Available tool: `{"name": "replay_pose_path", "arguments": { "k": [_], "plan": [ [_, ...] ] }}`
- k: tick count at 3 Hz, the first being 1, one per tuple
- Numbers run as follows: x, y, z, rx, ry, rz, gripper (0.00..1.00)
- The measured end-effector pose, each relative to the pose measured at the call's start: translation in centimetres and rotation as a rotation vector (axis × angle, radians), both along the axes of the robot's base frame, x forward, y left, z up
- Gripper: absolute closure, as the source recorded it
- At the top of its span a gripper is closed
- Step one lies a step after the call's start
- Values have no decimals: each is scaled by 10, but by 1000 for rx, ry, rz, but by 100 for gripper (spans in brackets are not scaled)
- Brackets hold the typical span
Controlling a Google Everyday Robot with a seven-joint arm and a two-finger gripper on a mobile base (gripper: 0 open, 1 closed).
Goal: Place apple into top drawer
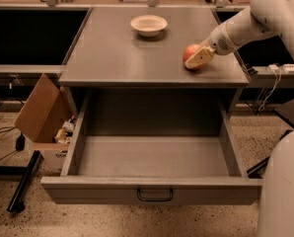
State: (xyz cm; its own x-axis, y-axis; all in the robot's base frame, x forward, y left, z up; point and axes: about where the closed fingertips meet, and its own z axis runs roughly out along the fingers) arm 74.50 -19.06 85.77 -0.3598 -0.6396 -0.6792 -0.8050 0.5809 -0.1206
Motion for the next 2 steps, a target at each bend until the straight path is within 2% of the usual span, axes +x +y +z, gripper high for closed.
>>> {"name": "replay_pose_path", "arguments": {
  "k": [1, 2],
  "plan": [
    [-27, 9, 9, 6, -16, 69, 73],
    [-80, 22, 31, 27, -26, 151, 96]
  ]
}}
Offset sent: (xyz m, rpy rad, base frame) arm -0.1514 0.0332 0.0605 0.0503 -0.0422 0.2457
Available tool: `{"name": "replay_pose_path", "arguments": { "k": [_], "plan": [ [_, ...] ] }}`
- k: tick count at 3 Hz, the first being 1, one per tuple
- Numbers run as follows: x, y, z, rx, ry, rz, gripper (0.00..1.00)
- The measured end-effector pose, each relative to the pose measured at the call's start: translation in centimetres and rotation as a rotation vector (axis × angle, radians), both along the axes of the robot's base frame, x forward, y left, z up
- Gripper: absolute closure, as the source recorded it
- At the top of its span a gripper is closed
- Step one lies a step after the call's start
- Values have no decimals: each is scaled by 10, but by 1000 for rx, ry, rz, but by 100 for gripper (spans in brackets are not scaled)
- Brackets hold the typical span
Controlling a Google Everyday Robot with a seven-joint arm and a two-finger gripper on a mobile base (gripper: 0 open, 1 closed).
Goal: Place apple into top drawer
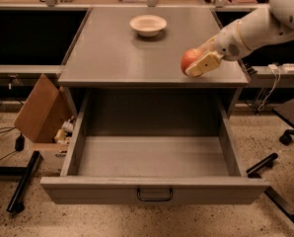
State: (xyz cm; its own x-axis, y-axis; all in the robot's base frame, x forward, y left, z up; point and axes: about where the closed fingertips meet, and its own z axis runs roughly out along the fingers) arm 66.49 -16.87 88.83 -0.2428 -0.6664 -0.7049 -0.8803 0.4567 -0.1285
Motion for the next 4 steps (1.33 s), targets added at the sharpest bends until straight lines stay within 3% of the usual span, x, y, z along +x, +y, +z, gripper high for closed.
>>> {"name": "replay_pose_path", "arguments": {
  "k": [3, 4],
  "plan": [
    [2, 4, -7, -6, 19, 4, 100],
    [-36, 39, -29, -18, 60, 73, 100]
  ]
}}
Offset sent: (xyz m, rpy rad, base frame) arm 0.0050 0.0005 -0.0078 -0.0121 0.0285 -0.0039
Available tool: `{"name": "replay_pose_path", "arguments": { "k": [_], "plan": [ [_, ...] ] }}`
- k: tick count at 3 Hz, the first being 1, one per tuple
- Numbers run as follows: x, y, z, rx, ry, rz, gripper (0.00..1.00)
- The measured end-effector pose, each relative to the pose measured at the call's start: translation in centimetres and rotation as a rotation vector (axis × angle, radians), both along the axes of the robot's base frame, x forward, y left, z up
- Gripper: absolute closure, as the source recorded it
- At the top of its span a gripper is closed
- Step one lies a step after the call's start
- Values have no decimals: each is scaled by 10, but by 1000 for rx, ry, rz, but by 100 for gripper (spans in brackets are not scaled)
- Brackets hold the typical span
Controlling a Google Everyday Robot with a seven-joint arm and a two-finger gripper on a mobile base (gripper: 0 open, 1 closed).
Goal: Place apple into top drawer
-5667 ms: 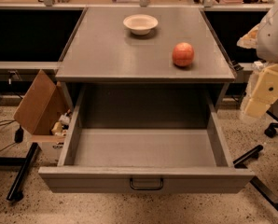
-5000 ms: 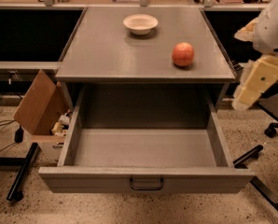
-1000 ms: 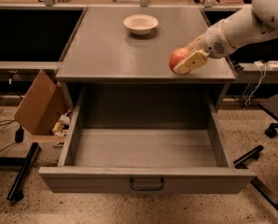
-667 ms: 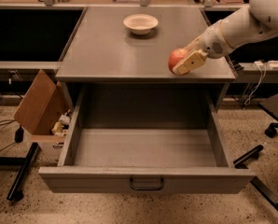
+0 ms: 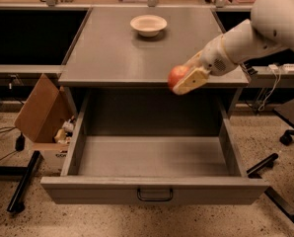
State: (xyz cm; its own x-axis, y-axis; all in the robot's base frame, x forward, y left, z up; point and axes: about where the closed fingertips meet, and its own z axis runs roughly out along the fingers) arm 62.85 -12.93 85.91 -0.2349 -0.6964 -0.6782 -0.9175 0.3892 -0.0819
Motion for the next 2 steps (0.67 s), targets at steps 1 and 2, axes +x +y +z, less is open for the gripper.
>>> {"name": "replay_pose_path", "arguments": {
  "k": [1, 2],
  "plan": [
    [-59, 47, -67, -29, 132, 95, 100],
    [-59, 47, -67, -29, 132, 95, 100]
  ]
}}
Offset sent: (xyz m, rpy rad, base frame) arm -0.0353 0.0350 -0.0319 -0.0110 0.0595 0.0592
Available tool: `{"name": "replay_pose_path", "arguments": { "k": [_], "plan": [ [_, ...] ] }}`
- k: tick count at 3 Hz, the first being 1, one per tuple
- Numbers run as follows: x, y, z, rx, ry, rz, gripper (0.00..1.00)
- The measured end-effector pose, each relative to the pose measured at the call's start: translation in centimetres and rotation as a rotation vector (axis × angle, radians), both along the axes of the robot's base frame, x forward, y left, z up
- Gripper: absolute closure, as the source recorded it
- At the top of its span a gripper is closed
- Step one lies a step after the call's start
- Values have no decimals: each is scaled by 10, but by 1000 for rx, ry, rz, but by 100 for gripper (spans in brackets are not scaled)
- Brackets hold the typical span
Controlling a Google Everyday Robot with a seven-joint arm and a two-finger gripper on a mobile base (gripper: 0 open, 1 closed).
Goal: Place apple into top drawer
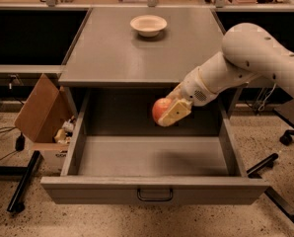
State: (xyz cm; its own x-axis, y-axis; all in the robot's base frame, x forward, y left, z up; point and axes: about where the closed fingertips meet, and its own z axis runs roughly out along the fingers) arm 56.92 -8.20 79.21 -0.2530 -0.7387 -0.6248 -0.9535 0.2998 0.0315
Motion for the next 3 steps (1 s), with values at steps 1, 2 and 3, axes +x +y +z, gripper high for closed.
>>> {"name": "replay_pose_path", "arguments": {
  "k": [1, 2, 3],
  "plan": [
    [-3, 20, -32, -1, 19, -8, 100],
    [-5, 52, -75, 14, 36, -19, 100],
    [2, 80, -104, 26, 30, -24, 100]
  ]
}}
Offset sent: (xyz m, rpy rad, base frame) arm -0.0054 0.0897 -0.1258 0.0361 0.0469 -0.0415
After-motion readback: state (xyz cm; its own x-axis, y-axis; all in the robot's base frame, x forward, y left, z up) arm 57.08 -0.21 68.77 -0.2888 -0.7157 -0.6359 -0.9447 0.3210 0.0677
